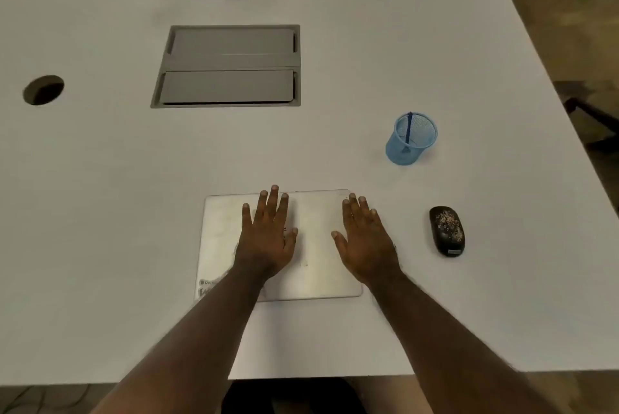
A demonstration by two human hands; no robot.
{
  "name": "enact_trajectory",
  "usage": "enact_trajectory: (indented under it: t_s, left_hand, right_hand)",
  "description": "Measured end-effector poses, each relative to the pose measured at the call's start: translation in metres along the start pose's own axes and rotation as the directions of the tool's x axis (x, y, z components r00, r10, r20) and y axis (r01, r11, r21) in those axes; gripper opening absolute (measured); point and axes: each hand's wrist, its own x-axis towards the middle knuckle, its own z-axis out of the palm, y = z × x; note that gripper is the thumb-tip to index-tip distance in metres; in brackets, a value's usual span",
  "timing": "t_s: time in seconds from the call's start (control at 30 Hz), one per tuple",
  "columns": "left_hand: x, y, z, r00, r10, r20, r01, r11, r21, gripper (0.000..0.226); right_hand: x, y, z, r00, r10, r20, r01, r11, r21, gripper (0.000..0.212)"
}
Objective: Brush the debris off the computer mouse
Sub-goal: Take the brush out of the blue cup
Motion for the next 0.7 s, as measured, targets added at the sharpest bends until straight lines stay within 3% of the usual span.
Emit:
enact_trajectory:
  t_s: [0.27, 0.37, 0.43, 0.53, 0.6, 0.7]
  left_hand:
    - [0.001, 0.004, 0.024, 0.999, 0.032, 0.005, -0.032, 0.998, 0.046, 0.068]
    - [0.0, 0.006, 0.03, 0.999, 0.045, 0.018, -0.046, 0.997, 0.055, 0.067]
    - [0.0, 0.005, 0.035, 0.998, 0.054, 0.014, -0.055, 0.998, 0.042, 0.066]
    - [0.0, 0.002, 0.043, 0.998, 0.066, -0.022, -0.066, 0.998, -0.001, 0.066]
    - [0.0, 0.0, 0.047, 0.996, 0.074, -0.041, -0.075, 0.997, -0.017, 0.067]
    - [0.0, -0.002, 0.051, 0.996, 0.073, -0.057, -0.074, 0.997, -0.031, 0.067]
  right_hand:
    - [0.001, 0.006, 0.009, 0.986, -0.012, 0.168, 0.012, 1.0, -0.001, 0.066]
    - [0.016, 0.017, -0.017, 0.998, 0.009, 0.059, -0.011, 0.999, 0.039, 0.062]
    - [0.037, 0.035, -0.045, 0.991, 0.042, -0.13, -0.039, 0.999, 0.026, 0.057]
    - [0.077, 0.071, -0.087, 0.919, 0.138, -0.37, -0.153, 0.988, -0.011, 0.049]
    - [0.1, 0.093, -0.111, 0.898, 0.236, -0.37, -0.269, 0.962, -0.04, 0.046]
    - [0.126, 0.12, -0.126, 0.913, 0.327, -0.245, -0.366, 0.921, -0.132, 0.041]
